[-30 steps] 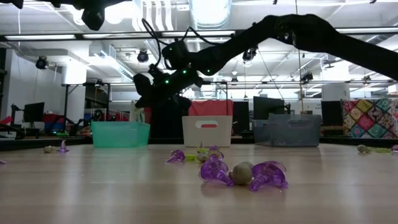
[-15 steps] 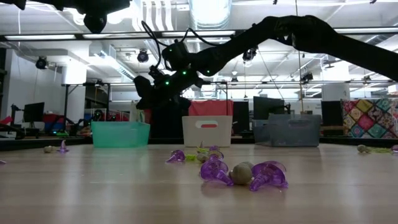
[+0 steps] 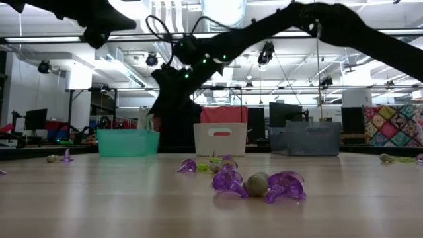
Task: Sort Halloween decoration
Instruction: Put the purple witch hat toy into the gray bin
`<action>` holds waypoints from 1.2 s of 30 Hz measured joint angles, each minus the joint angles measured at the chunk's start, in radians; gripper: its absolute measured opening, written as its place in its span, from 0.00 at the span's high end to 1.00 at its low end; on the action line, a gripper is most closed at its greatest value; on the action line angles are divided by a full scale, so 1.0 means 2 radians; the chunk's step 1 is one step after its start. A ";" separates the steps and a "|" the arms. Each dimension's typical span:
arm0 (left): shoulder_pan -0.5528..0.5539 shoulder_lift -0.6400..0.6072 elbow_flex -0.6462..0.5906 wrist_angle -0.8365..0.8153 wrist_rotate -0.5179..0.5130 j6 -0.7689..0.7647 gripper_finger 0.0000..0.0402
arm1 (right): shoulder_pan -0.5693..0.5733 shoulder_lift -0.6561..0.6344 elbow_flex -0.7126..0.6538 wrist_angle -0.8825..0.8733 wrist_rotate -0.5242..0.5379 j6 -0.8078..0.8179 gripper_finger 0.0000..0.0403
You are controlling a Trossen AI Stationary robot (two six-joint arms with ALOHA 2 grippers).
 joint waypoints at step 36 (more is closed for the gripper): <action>0.000 0.229 0.000 -0.359 0.002 -0.350 0.97 | 0.142 -0.098 -0.102 -0.485 0.001 -0.065 0.83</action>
